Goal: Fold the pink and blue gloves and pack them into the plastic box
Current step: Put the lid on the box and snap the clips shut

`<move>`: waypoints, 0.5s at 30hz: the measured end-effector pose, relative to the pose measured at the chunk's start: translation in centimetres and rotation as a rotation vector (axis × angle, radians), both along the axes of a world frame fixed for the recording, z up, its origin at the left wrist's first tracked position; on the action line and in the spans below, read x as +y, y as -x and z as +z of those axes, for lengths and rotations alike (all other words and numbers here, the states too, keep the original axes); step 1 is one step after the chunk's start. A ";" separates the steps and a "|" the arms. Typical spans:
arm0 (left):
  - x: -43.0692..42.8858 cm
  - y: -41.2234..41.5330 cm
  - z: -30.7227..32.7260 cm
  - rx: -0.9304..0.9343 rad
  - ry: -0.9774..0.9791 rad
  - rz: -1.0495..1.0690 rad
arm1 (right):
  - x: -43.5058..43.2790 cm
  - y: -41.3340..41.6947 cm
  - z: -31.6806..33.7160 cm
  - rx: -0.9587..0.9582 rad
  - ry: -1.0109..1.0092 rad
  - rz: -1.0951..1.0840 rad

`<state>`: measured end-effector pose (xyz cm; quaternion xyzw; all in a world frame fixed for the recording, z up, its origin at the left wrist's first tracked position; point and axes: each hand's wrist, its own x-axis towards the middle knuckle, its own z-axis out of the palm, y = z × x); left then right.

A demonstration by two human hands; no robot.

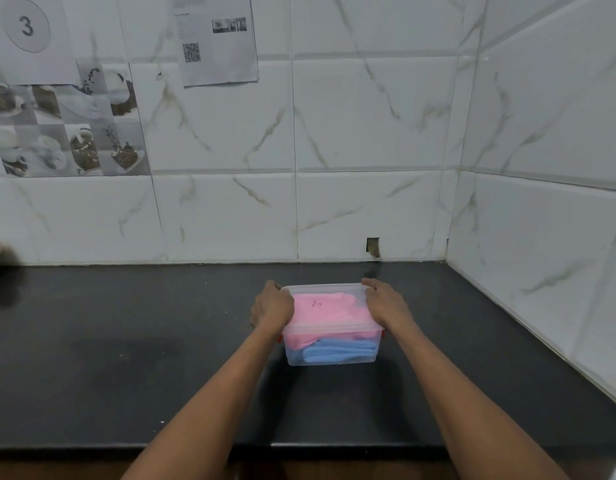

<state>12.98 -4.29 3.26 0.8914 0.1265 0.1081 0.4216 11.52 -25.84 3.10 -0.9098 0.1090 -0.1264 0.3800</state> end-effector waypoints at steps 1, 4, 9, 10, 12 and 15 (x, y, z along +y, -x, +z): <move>0.1 0.3 0.0 0.019 0.044 0.022 | 0.1 0.2 0.0 0.016 -0.029 -0.038; 0.2 0.5 0.3 0.144 0.221 0.027 | 0.4 0.8 0.0 0.097 -0.161 -0.189; 0.0 1.4 1.1 0.303 0.483 -0.013 | 0.9 1.3 0.4 0.155 -0.349 -0.231; -0.1 1.6 1.1 0.316 0.524 -0.022 | 0.9 1.3 0.4 0.165 -0.394 -0.222; 0.0 1.5 0.8 0.330 0.635 -0.029 | 0.9 1.5 0.5 0.180 -0.482 -0.198; 0.1 0.9 0.3 0.296 0.686 0.021 | 0.9 1.6 0.6 0.202 -0.551 -0.190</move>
